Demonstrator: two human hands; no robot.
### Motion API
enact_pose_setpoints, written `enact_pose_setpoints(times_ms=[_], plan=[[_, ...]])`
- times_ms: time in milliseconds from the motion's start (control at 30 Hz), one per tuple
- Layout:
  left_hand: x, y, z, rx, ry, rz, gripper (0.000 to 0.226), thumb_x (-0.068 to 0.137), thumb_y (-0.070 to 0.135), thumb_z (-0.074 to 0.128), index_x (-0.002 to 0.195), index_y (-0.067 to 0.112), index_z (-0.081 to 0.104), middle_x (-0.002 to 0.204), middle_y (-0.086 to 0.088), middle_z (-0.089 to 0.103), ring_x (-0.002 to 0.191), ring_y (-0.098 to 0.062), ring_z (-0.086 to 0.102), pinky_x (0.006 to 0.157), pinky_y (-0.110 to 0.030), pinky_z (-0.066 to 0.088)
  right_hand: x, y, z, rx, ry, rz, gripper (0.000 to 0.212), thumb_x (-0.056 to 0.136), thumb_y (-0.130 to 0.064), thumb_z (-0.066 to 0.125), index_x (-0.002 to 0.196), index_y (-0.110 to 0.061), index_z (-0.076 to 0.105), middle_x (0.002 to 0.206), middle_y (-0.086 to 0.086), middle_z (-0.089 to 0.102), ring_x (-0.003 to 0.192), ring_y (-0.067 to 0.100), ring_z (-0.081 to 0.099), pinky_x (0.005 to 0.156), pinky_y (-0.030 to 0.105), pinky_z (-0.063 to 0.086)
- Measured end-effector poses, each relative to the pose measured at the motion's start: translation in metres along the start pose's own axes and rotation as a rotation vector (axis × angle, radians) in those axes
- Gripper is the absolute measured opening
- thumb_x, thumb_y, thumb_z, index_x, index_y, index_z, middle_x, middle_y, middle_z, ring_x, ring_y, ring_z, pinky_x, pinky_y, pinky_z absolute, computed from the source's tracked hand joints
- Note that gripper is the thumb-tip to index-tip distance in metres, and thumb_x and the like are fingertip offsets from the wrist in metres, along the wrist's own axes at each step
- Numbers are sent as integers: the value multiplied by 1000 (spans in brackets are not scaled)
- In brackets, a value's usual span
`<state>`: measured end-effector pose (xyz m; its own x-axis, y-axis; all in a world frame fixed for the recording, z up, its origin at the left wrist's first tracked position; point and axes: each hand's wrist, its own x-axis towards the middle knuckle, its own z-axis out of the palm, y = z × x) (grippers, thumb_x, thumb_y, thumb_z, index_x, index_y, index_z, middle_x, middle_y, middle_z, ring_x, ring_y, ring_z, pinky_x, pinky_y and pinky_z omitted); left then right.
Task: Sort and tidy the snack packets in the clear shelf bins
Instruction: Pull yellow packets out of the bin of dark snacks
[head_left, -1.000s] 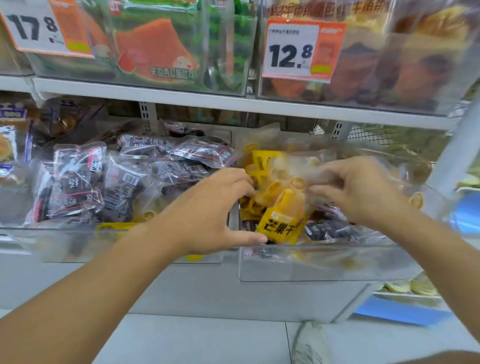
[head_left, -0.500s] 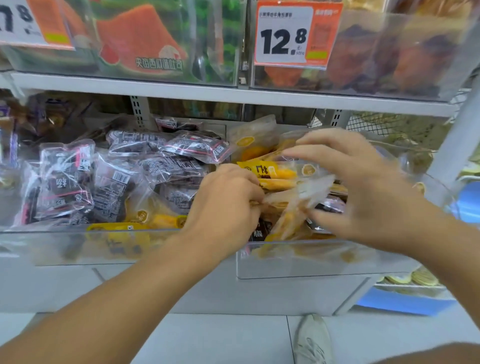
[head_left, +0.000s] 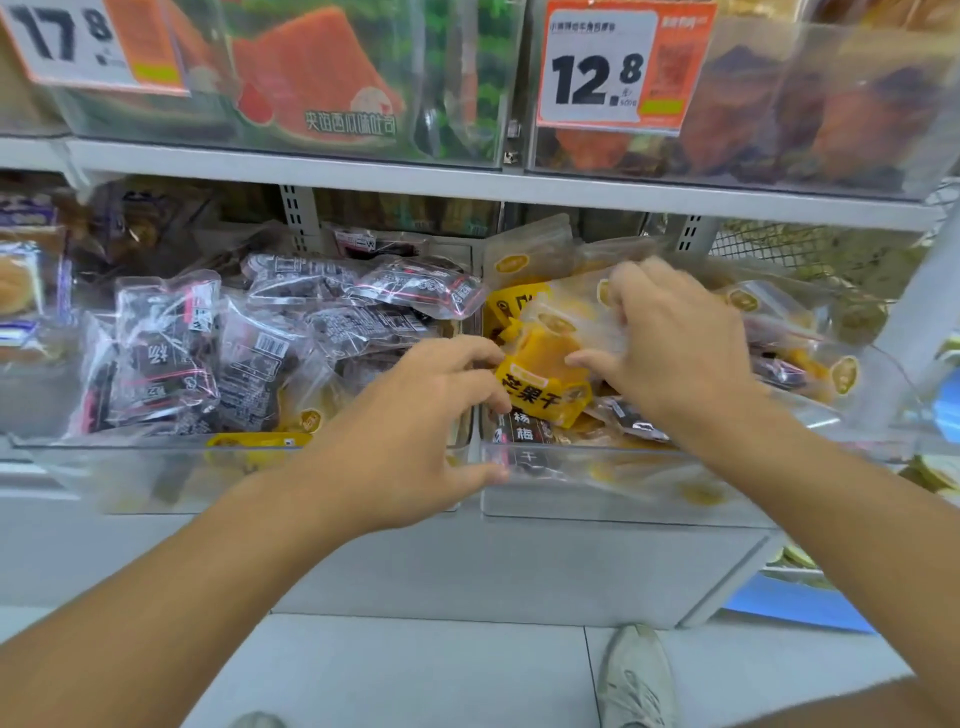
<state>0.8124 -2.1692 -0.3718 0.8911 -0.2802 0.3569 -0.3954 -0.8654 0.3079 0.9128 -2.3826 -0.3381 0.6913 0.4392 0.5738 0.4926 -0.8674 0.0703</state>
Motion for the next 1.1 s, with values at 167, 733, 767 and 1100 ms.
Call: enact_pose_setpoints(times_ms=[167, 733, 767, 1100], plan=[[4, -1, -2, 110, -33, 36, 48, 82, 66, 63, 117, 34, 68, 132, 18, 50, 124, -6, 33, 107, -31, 40, 5, -32, 2, -106, -112, -144, 37, 85, -30, 75, 72, -20, 42, 76, -1, 61, 66, 24, 51, 55, 32, 38], [16, -5, -6, 70, -278, 79, 34, 88, 13, 69, 118, 28, 74, 126, 19, 65, 112, -5, 58, 96, -30, 46, 71, -32, 55, 226, -1414, -245, 74, 66, -42, 91, 129, -44, 52, 121, -17, 49, 115, 18, 53, 90, 33, 54], [15, -5, -7, 66, -283, 79, 34, 88, 13, 69, 119, 29, 74, 126, 20, 64, 112, -5, 57, 96, -31, 47, 73, -35, 56, 193, -1425, -270, 68, 67, -40, 91, 122, -46, 51, 113, -17, 50, 110, 18, 55, 83, 30, 55], [3, -7, -12, -50, -293, 46, 57, 79, 23, 82, 131, 36, 63, 137, 26, 52, 120, 5, 49, 102, -20, 45, 61, -47, 49, -169, -1288, -574, 106, 53, -42, 97, 144, -37, 42, 141, -5, 44, 130, 24, 45, 107, 43, 44]])
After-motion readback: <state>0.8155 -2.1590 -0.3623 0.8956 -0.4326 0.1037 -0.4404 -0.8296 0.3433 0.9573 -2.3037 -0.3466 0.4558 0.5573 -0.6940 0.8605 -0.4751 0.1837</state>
